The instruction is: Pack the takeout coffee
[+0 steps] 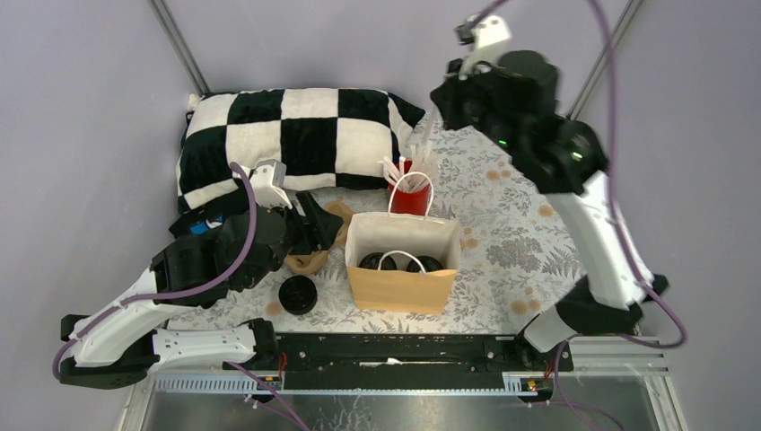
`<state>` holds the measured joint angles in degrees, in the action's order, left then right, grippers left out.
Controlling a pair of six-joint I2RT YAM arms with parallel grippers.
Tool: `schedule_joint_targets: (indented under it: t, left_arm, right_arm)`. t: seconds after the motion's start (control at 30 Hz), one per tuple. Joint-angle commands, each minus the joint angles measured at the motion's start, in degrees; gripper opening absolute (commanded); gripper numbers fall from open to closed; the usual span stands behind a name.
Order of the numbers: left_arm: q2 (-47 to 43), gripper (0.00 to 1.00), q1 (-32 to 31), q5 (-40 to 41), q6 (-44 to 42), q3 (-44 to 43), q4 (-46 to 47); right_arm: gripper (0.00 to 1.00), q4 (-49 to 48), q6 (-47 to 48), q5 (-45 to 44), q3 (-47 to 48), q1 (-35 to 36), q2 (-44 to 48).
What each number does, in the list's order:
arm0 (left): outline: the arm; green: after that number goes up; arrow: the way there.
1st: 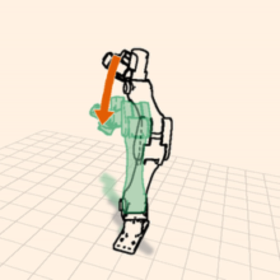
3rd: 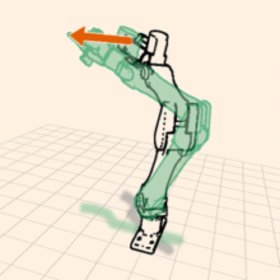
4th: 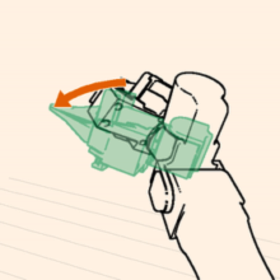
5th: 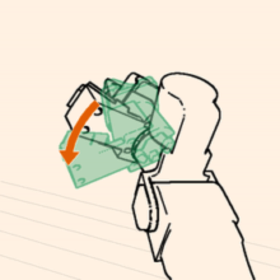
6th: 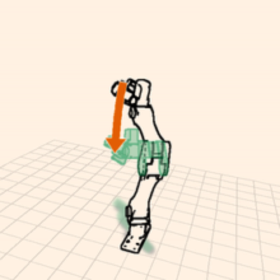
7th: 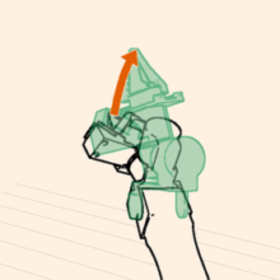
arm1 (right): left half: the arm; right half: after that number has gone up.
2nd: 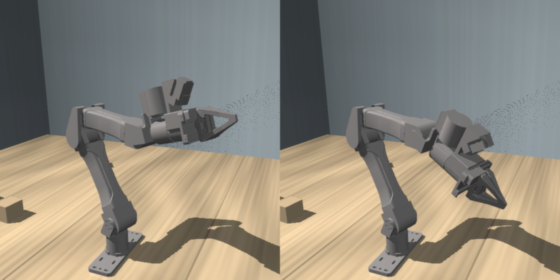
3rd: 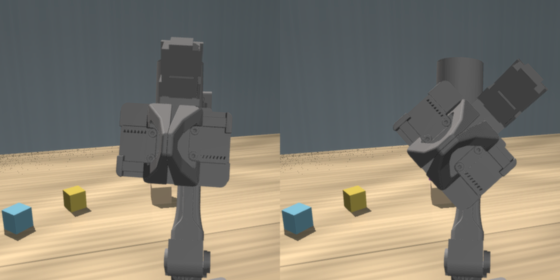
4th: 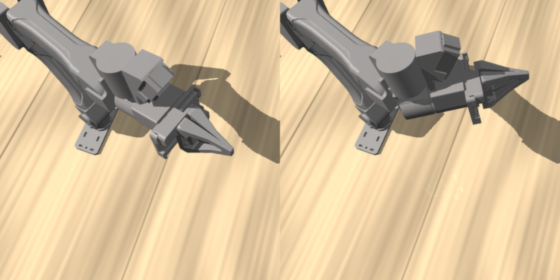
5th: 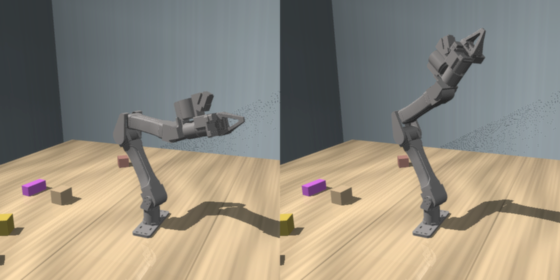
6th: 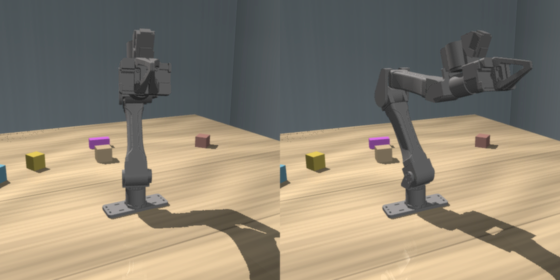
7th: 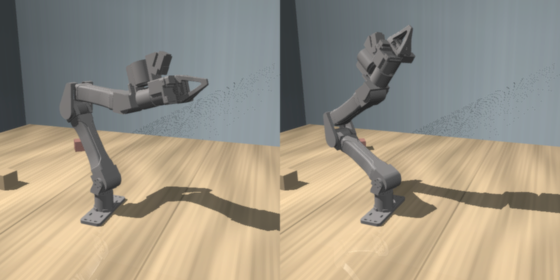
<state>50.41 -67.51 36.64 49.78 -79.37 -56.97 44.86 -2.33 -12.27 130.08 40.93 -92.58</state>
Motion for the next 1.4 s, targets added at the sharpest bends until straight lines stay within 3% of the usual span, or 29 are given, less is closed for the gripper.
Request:
schedule_joint_targets:
  t: [0.0,0.17,0.27,0.43,0.57,0.7,0.8,1.03,1.37]
  left_arm:
    - [-0.26,0.64,-0.06,0.54,0.62,-1.05,2.74]
    - [-1.40,0.64,-0.04,1.40,2.03,0.69,3.65]
    - [-1.17,0.64,0.00,1.28,2.14,0.92,3.79]
    - [-0.11,0.64,-0.04,0.49,2.42,0.27,3.79]
    - [0.26,0.64,-0.01,0.10,3.16,0.10,3.80]
    - [0.30,0.64,-0.01,0.05,3.61,-0.04,3.77]
    - [-0.03,0.64,-0.02,0.39,4.06,0.07,3.80]
    - [-0.25,0.64,-0.04,0.53,3.98,0.37,3.75]
    - [-0.42,0.64,-0.01,0.35,4.26,0.36,3.80]
  right_arm:
    - [0.00,-0.74,-4.09,11.02,-2.99,-0.06,7.11]
    - [0.00,-5.59,-8.12,29.10,-18.13,-0.07,21.06]
    - [0.00,-9.05,-10.81,34.13,-26.42,-0.05,26.39]
    - [0.00,-9.50,-10.80,32.34,-29.81,-0.05,28.67]
    - [0.00,-6.31,-7.20,17.32,-21.14,-0.06,28.12]
    - [0.00,-4.65,-4.40,23.00,-12.86,-0.05,27.04]
    - [0.00,-5.14,-7.56,30.61,-11.69,0.01,27.24]
    - [0.00,-2.07,-13.37,45.01,-21.71,-0.06,27.19]
    - [0.00,-8.56,-4.81,35.57,-40.57,0.53,29.53]
